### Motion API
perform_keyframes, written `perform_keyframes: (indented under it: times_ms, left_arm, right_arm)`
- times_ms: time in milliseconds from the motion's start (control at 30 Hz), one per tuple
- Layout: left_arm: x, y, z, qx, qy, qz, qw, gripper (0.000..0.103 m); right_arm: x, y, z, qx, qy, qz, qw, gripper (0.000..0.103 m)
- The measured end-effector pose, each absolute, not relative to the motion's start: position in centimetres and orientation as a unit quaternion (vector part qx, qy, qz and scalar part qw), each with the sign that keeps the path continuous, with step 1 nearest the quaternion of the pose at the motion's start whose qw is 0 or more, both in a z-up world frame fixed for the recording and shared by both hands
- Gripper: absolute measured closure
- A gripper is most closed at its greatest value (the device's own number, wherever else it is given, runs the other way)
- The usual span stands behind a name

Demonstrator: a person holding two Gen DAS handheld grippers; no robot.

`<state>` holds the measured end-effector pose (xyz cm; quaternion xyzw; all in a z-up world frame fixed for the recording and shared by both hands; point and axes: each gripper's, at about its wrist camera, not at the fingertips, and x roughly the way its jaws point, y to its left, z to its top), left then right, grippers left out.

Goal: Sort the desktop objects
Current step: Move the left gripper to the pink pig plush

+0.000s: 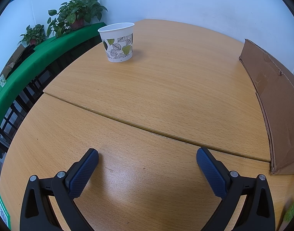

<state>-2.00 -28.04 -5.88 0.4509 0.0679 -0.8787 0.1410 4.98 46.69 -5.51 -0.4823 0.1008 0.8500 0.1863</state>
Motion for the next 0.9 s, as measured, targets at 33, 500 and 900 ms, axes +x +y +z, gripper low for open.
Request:
perform_keyframes:
  times_ms: [33,500,900]
  left_arm:
    - [-2.0,-28.0,-5.9,0.451,0.068,-0.879,0.141,0.0]
    - [2.4,-25.6,-3.6,0.416,0.079,-0.898,0.116,0.0]
    - [16.1,-12.0,8.2,0.285,0.021,-0.958,0.003,0.0]
  right_arm:
    - [5.7,46.4,-5.8,-0.48,0.099,0.851,0.186,0.0]
    - [8.5,42.1,-3.7,-0.469,0.116,0.867,0.122,0.0]
    - [11.2,26.2,4.4,-0.377,-0.004,0.924,-0.066,0.0]
